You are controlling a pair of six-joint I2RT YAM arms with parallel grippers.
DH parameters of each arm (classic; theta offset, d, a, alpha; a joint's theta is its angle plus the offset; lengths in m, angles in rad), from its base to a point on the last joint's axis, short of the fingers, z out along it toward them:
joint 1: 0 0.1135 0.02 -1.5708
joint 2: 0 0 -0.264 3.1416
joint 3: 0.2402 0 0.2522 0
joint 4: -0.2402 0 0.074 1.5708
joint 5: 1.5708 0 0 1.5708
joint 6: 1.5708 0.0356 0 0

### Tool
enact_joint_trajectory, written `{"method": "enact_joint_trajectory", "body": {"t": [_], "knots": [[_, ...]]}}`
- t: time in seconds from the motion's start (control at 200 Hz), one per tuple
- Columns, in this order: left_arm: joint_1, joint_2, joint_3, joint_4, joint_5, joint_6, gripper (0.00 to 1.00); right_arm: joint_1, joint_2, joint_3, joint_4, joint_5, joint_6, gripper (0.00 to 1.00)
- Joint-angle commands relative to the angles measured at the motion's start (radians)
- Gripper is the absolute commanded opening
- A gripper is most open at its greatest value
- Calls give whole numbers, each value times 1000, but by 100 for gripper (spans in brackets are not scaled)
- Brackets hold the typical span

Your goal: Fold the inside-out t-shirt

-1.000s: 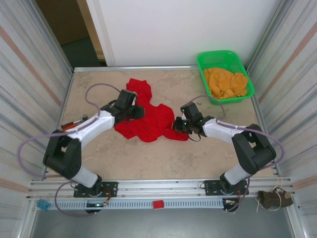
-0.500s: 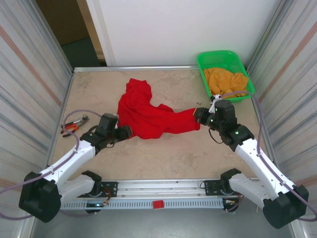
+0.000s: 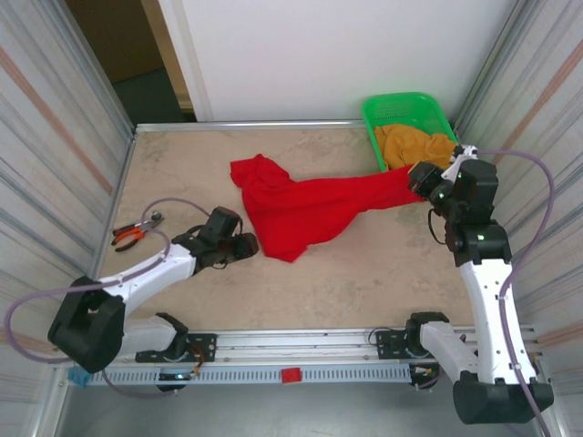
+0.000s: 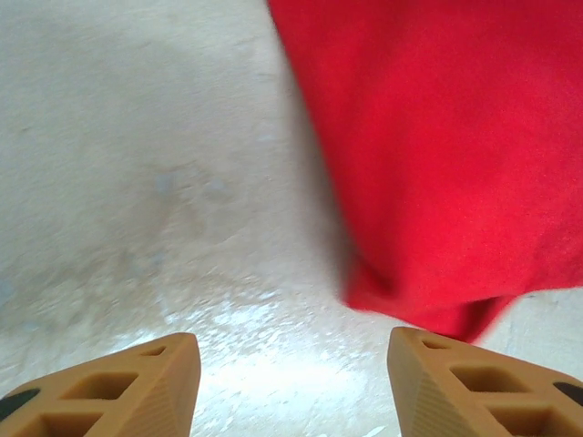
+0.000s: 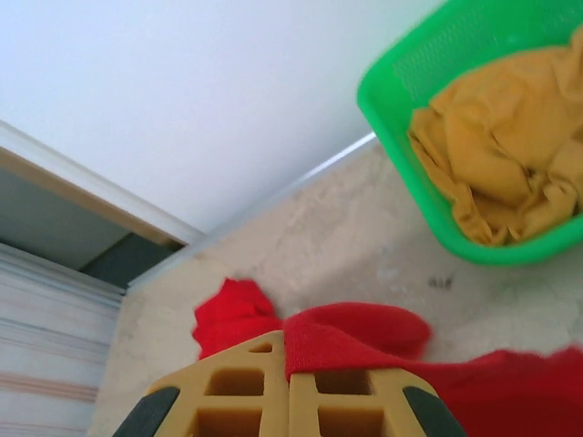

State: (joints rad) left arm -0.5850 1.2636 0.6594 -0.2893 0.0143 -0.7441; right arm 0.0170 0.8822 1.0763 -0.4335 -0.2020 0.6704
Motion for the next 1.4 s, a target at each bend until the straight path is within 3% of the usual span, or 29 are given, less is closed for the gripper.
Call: {"method": "enact_joint_trajectory", "body": {"t": [0.0,0.205,0.451,0.586,0.631,0.666,0.716,0.847,1.092,1.227,1.393], "knots": [[-46,46,60,30,-32,25,56,-8,18,-11,-10,-49,-22,0],[-148,152,121,59,-62,31,56,-7,12,-56,2,-59,-18,0],[-261,404,305,94,-97,30,59,-7,26,-43,7,-80,-22,0],[-279,556,439,111,-127,19,59,-5,46,-11,4,-119,-14,0],[-279,600,486,116,-122,32,50,-2,51,6,1,-133,-10,0],[-276,630,521,118,-114,49,34,-1,53,21,0,-144,-8,0],[-269,659,566,110,-94,79,2,0,56,49,-7,-160,-5,0],[-218,563,575,74,-38,184,0,-2,64,176,-55,-173,-22,0],[-26,180,687,-234,267,447,0,-9,87,429,-35,-155,15,0],[107,59,803,-361,417,506,0,-9,101,545,-4,-146,49,0],[242,27,871,-366,542,505,3,-7,133,626,27,-152,87,0]]}}
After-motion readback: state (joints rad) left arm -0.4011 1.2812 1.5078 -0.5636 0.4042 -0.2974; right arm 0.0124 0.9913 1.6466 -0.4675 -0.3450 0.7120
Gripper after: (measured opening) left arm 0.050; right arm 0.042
